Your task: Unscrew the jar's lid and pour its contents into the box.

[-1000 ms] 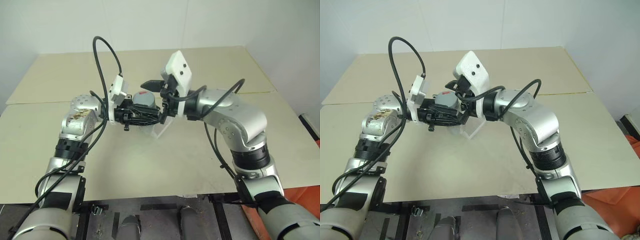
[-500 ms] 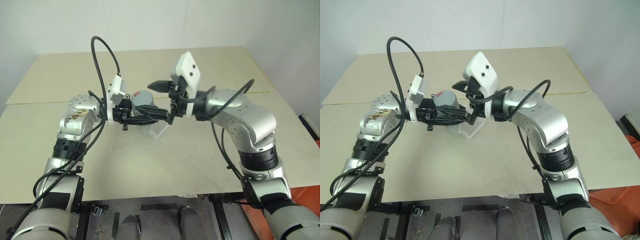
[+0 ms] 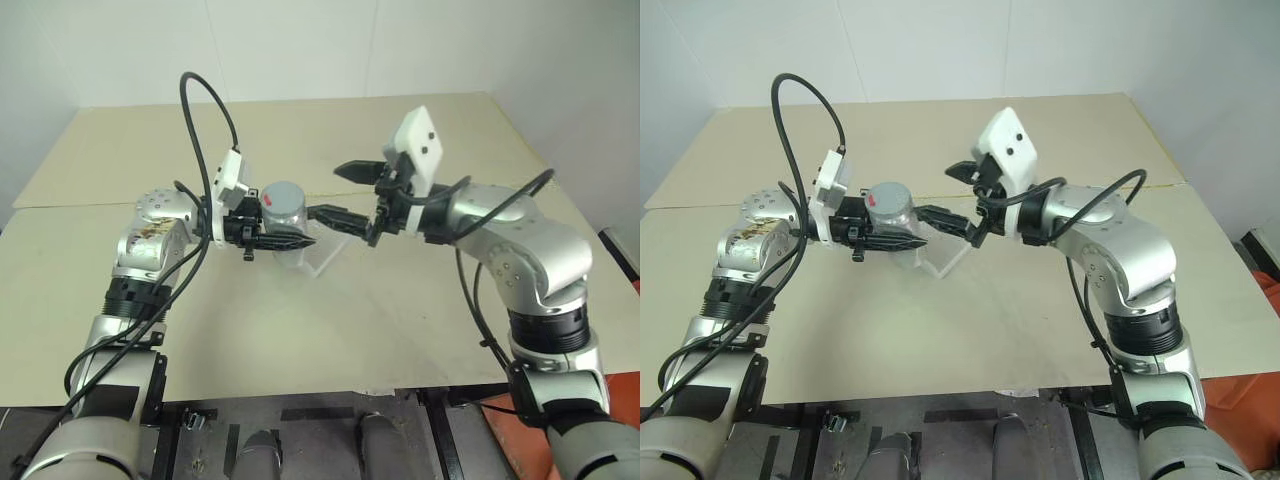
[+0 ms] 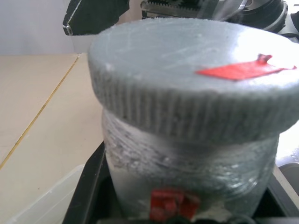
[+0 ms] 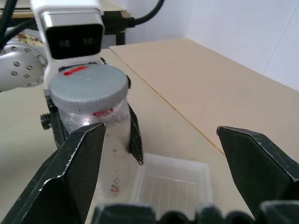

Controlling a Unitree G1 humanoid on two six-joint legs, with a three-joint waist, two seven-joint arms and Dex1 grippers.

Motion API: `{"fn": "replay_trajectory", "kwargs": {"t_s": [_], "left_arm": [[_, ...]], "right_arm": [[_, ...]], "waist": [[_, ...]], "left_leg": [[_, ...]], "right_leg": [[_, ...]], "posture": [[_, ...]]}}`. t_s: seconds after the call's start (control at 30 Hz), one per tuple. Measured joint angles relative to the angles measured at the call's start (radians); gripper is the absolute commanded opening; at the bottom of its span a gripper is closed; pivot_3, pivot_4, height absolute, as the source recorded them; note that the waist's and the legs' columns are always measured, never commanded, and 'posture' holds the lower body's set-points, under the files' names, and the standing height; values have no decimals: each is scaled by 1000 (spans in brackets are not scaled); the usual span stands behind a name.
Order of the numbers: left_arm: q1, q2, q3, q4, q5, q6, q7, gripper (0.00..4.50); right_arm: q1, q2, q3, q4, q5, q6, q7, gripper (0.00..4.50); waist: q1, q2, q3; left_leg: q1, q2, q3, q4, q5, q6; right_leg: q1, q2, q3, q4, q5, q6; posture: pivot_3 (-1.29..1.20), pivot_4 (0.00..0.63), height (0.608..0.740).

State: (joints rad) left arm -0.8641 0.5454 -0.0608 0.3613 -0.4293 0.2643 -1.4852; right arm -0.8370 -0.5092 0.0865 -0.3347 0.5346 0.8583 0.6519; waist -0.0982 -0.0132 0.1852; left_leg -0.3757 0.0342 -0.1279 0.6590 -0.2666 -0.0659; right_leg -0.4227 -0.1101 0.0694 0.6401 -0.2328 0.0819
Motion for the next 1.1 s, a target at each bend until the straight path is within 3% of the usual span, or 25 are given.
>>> {"fn": "replay_trajectory", "kwargs": {"t_s": [0.27, 0.53, 1.1], "left_arm": [[0, -2, 0, 1, 1, -4, -3, 1909], [1, -14, -2, 3, 8, -16, -2, 1909], [19, -17, -3, 0, 10, -26, -10, 1909]], "right_arm": [[31, -46, -7, -87, 61, 34, 36, 4436], [-40, 27, -5, -134, 116, 121, -38, 4436], [-91, 113, 99, -60, 36, 145, -94, 4436]], "waist": [[1, 0, 0], [2, 0, 0], [1, 0, 0]], "left_leg": [[0, 0, 0, 0, 0, 0], [0, 0, 0, 0, 0, 0], [0, 0, 0, 0, 0, 0]], "right_leg": [[0, 0, 0, 0, 0, 0], [0, 0, 0, 0, 0, 0], [0, 0, 0, 0, 0, 0]], "posture": [[0, 150, 740], [0, 150, 740], [0, 150, 740]]}}
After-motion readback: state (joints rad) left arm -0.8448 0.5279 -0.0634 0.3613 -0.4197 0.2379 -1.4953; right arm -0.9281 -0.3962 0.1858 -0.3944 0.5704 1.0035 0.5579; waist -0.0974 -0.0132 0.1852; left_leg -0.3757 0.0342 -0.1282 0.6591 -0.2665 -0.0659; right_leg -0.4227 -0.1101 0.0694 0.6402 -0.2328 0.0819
